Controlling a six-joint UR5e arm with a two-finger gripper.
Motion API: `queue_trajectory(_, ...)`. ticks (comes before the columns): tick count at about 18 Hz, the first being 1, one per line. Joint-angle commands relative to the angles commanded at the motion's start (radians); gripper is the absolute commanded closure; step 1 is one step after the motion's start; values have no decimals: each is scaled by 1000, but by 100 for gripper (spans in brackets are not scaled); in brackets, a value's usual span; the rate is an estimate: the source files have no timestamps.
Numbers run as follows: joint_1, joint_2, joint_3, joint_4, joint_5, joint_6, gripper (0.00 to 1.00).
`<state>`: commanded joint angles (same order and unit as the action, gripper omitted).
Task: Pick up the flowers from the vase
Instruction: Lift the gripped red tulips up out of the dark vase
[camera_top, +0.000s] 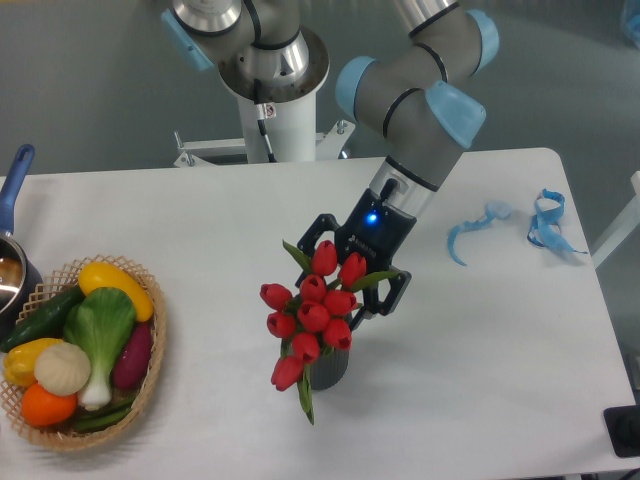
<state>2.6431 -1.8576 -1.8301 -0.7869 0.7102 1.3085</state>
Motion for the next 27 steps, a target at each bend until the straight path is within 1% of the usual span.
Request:
queue_trajectory(3,-3,-8,8,2,0,0,0)
queue_trajectory(4,-3,-11,9,3,0,0,1)
queue_trajectory(5,-3,-12,12,6,0,0,14)
queue_trajectory(6,-3,-12,14,6,0,0,33)
queue_trajectory(8,-3,-12,14,6,0,-2,53)
queue_trajectory(9,-2,-11,15,6,-2,-3,65)
queue_trajectory(10,0,-8,17,6,-5,-5,69)
queue_trajectory(12,5,-6,17,6,-21,-24,69)
queue_trajectory(15,14,-2,26,6,-75,-61,70)
queue_trajectory(17,17,1,37,5,-83,-115,70)
queue_trajectory(19,24,5,48,2,-90,-136,70)
queue_trajectory(23,38,55,54,-8,-121,-162,70)
queue_trajectory(27,41,93,54,-8,-182,-250,70)
